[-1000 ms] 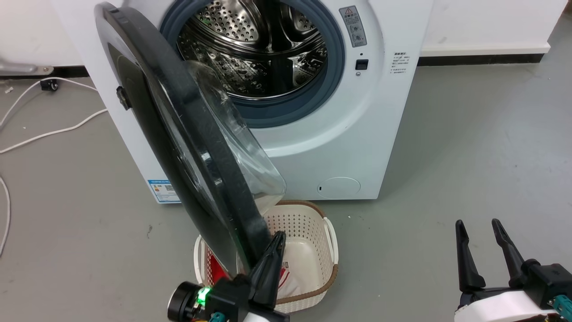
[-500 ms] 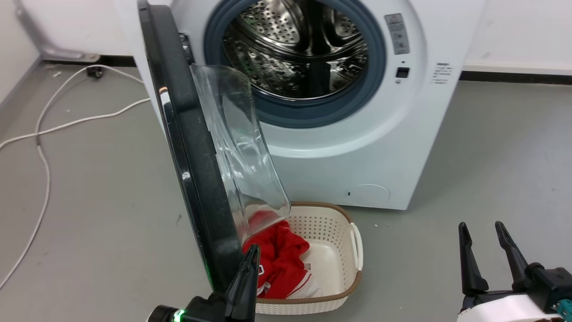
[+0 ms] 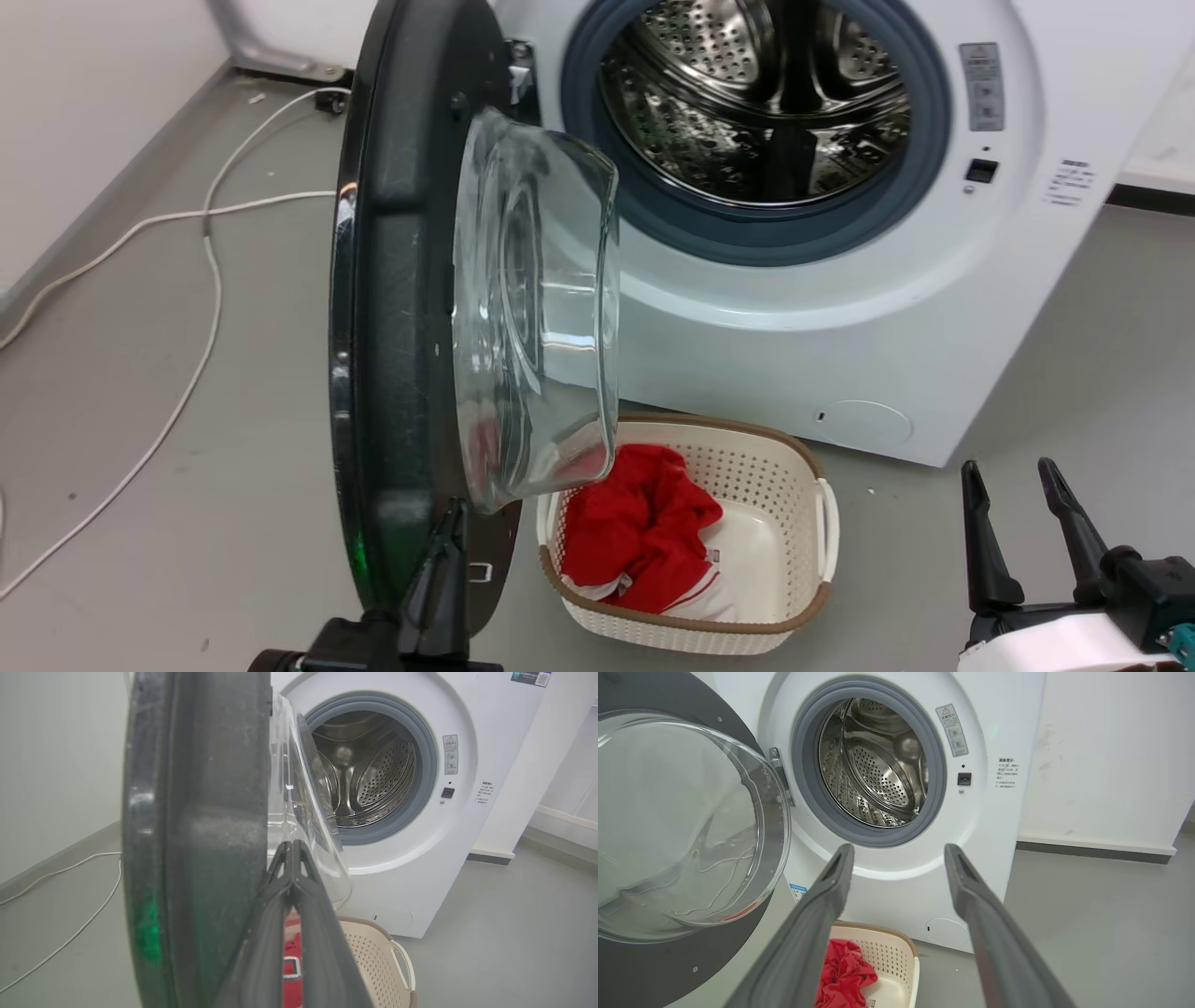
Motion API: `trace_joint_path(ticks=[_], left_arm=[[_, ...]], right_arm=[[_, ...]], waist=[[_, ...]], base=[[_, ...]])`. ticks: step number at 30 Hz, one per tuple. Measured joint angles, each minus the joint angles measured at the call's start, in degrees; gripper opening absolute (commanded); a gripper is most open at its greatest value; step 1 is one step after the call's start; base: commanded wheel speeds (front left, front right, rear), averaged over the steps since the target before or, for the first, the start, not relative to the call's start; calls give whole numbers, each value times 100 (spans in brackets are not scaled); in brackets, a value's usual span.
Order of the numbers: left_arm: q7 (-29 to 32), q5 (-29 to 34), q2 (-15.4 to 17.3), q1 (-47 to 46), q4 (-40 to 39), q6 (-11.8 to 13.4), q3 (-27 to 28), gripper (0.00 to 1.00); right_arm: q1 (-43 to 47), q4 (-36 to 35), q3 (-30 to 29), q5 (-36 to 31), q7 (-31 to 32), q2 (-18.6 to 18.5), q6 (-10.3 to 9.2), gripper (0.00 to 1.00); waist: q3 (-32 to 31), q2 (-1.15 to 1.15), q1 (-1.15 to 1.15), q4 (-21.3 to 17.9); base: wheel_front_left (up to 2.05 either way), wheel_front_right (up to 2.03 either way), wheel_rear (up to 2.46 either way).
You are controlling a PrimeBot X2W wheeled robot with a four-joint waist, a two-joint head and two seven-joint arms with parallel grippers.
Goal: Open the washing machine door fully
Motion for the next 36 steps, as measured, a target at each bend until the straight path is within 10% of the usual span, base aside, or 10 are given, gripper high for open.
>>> trace_joint_path(ticks=[36], left_arm=[[-442,-1258,1078,-732,1411,109,2839,0]], right_arm=[[-324,-169,-64,-170,136,0,0,100]], waist=[[701,0,0,-131]], base=[[0,0,0]])
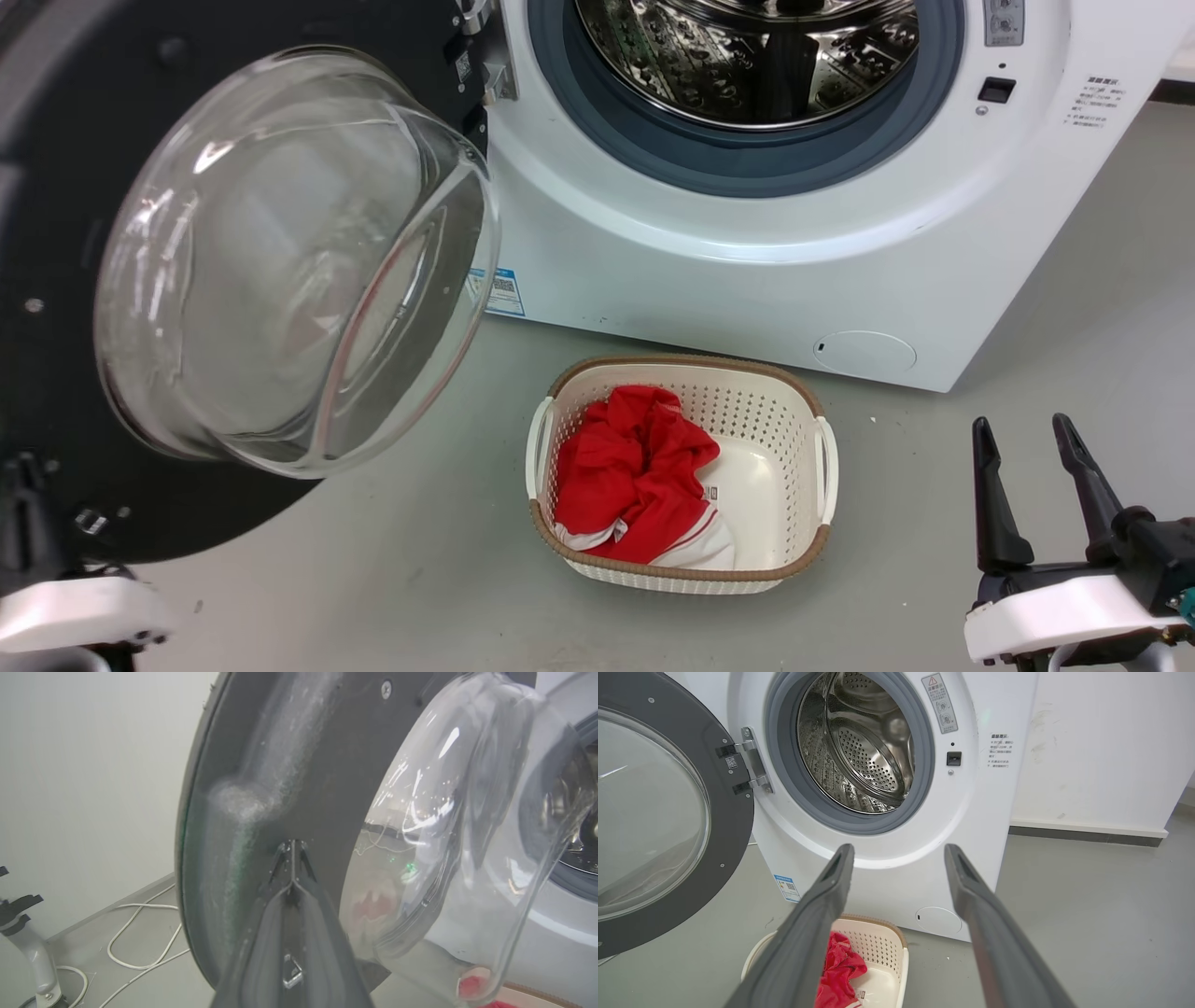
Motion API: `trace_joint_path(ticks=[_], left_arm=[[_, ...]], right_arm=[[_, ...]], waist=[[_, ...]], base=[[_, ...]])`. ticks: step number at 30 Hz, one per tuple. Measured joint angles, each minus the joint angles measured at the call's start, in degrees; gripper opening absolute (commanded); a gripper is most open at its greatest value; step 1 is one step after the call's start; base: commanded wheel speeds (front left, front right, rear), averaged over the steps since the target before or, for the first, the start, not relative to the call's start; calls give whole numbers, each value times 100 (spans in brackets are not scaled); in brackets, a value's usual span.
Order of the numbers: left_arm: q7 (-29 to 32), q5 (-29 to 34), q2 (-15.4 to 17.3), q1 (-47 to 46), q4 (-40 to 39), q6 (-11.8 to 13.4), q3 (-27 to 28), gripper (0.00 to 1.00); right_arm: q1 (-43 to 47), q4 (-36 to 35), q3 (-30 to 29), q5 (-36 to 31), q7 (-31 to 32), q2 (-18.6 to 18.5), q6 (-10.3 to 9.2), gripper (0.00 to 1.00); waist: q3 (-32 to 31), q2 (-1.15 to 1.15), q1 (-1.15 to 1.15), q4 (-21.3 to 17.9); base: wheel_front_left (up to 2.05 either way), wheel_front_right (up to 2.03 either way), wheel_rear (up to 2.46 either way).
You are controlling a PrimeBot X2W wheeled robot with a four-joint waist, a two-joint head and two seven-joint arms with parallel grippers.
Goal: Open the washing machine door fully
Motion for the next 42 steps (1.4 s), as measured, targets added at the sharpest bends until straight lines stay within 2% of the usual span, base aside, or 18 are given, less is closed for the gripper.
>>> trace_joint_path(ticks=[9,18,25,33,42], left_arm=[[-20,-367,282,-264,672,-288,765,0],[-37,-210,394,-600,1152,-539,979,0],[-37,3,222,-606,1152,-635,1068,0],[-36,438,-193,-21,361,-601,1053,0],[-15,934,-725,526,-390,-601,229,0]], right_arm=[[-19,-51,-30,-56,67,0,0,100],[-23,-109,-37,-91,116,0,0,100],[18,-63,-22,-36,116,0,0,100],[114,33,43,71,64,0,0,100],[160,93,77,105,44,0,0,100]], waist=[[110,0,0,-71],[120,0,0,-119],[-10,0,1,-124],[-315,0,0,-150],[-545,0,0,-307]], base=[[0,0,0],[0,0,0],[0,0,0],[0,0,0],[0,0,0]])
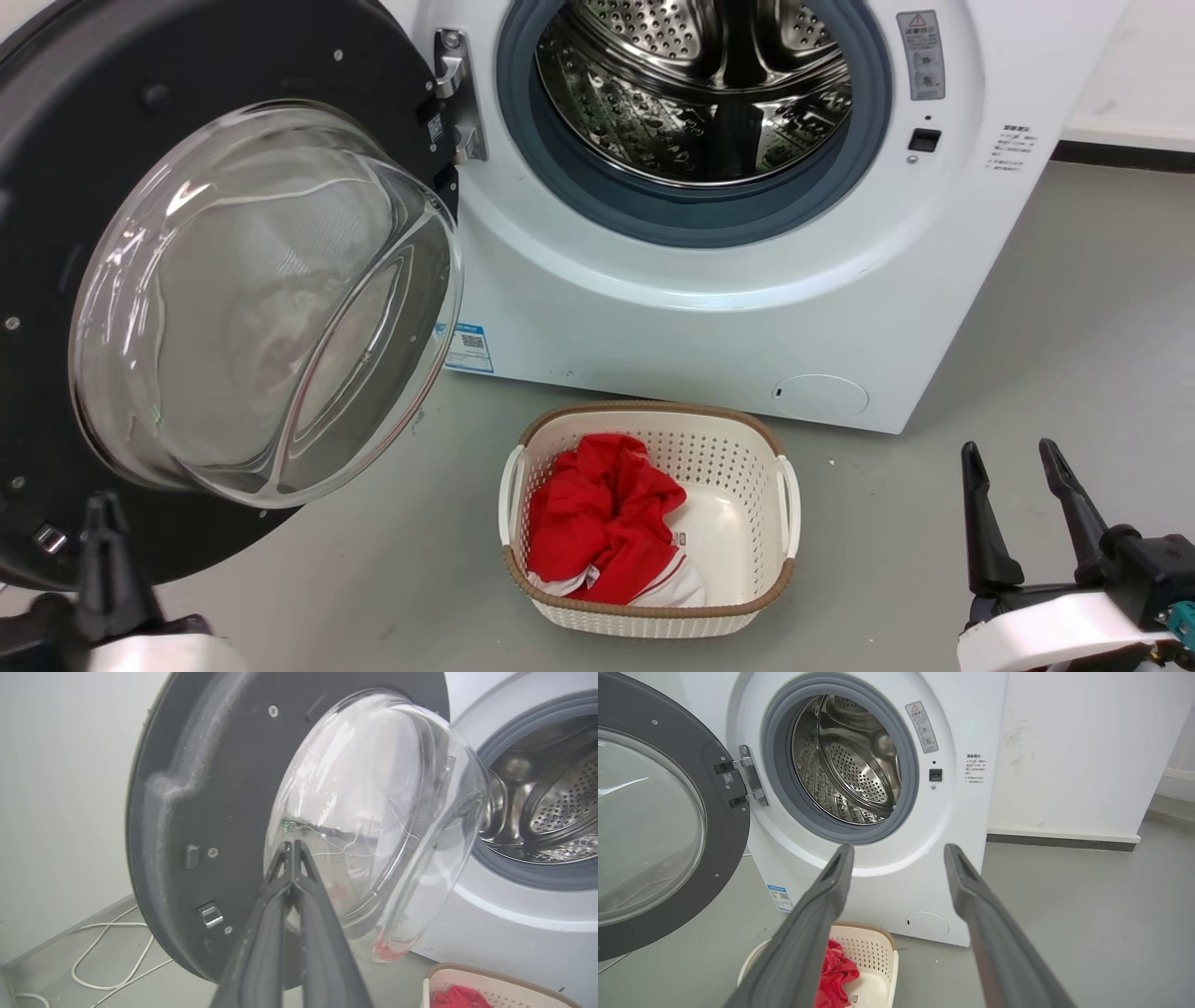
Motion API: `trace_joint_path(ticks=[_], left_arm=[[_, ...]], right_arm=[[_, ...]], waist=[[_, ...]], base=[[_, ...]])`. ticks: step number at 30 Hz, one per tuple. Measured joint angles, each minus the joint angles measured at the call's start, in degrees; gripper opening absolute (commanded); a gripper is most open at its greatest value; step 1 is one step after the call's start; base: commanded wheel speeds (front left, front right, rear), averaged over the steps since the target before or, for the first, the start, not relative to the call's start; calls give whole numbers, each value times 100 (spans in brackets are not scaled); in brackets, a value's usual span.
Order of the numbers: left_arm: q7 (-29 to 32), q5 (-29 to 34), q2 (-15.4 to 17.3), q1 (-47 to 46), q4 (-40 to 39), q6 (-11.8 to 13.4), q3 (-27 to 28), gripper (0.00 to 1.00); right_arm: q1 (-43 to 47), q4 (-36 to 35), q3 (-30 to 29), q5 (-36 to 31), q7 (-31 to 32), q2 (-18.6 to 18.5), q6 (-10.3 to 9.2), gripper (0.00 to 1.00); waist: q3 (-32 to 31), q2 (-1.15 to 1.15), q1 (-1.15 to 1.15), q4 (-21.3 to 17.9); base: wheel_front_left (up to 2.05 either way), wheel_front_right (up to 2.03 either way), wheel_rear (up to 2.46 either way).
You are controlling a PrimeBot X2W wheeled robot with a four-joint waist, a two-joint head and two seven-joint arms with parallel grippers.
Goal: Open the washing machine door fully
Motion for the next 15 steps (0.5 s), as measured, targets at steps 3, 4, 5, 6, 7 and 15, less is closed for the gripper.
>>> trace_joint_path(ticks=[3,4,5,6,7,15], left_arm=[[36,129,-114,-1,-81,-74,-356,0],[55,165,-140,-6,-88,-115,-469,0],[63,201,-153,-18,-85,-142,-581,0],[77,231,-171,-59,-78,-177,-667,0],[101,265,-176,-111,-58,-213,-767,0],[158,489,-260,-542,237,-467,-1399,0]], right_arm=[[0,10,-3,-3,-3,0,0,100],[-1,9,-4,-4,-2,0,0,100],[-2,10,-1,-18,4,0,0,100],[-3,9,-4,-31,4,0,0,100],[-5,9,3,-38,5,0,0,100],[-12,-34,2,-111,53,0,0,100]], waist=[[-50,0,0,-99],[-62,0,0,-138],[-72,0,0,-181],[-78,0,0,-224],[-86,0,0,-267],[-135,0,0,-667]], base=[[0,0,0],[0,0,0],[0,0,0],[0,0,0],[0,0,0],[0,0,0]])
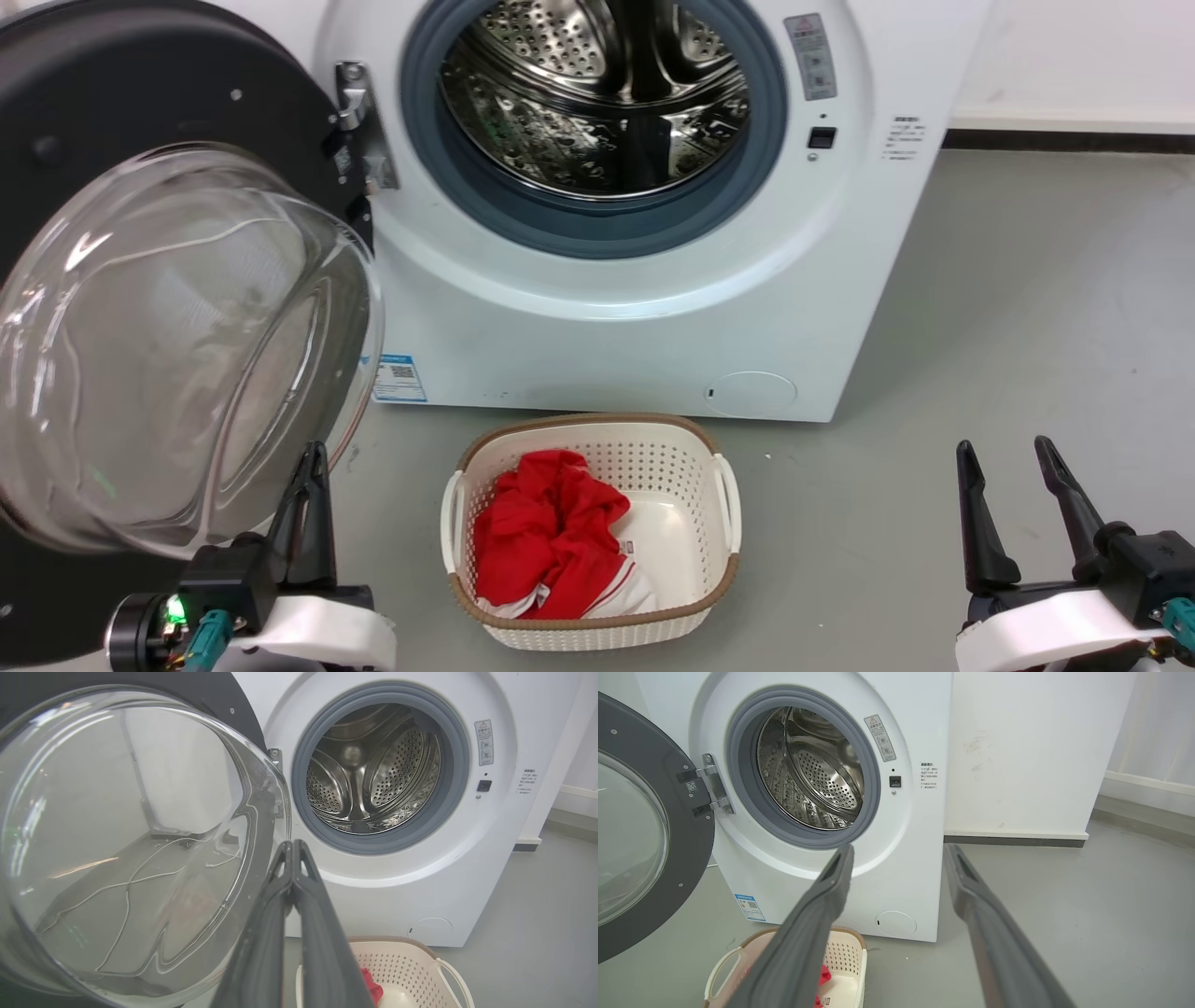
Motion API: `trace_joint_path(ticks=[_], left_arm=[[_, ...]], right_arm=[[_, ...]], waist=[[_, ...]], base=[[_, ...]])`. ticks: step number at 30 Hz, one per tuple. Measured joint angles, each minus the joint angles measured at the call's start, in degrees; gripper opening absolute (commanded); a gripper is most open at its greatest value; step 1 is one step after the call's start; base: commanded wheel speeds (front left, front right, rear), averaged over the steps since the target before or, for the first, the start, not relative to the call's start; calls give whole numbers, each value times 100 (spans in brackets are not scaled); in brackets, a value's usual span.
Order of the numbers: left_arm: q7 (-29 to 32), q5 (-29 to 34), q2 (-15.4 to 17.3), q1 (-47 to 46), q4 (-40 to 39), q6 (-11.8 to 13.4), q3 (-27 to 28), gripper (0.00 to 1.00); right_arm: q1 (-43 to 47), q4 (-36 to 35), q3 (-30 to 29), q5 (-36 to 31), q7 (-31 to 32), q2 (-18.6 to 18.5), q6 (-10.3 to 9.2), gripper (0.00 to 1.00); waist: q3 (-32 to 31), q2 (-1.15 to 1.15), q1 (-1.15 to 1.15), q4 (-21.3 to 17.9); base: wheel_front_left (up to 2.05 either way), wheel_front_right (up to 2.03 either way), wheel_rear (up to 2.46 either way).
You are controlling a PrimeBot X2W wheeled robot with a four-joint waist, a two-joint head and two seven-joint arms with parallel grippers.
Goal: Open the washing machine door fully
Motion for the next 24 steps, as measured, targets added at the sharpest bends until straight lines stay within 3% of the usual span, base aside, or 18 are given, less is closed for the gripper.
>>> trace_joint_path(ticks=[2,4,5,7,24], left_arm=[[-1,60,-9,-83,79,-10,-88,32],[-3,64,-40,-132,138,-13,-115,50],[-5,64,-47,-154,166,8,-114,75],[-12,64,-40,-193,189,21,-98,98],[-79,63,24,-199,293,100,-116,100]], right_arm=[[-3,-15,2,-10,18,1,0,100],[-3,-26,-8,-23,19,0,0,100],[-3,-26,-9,-21,21,-1,0,100],[-4,-33,-10,-10,21,0,0,100],[-12,76,40,-43,16,0,0,100]], waist=[[-9,0,0,-112],[-17,0,0,-222],[-20,0,0,-272],[-23,0,0,-366],[-6,0,0,-459]], base=[[0,0,0],[0,0,0],[0,0,0],[0,0,0],[0,0,0]])
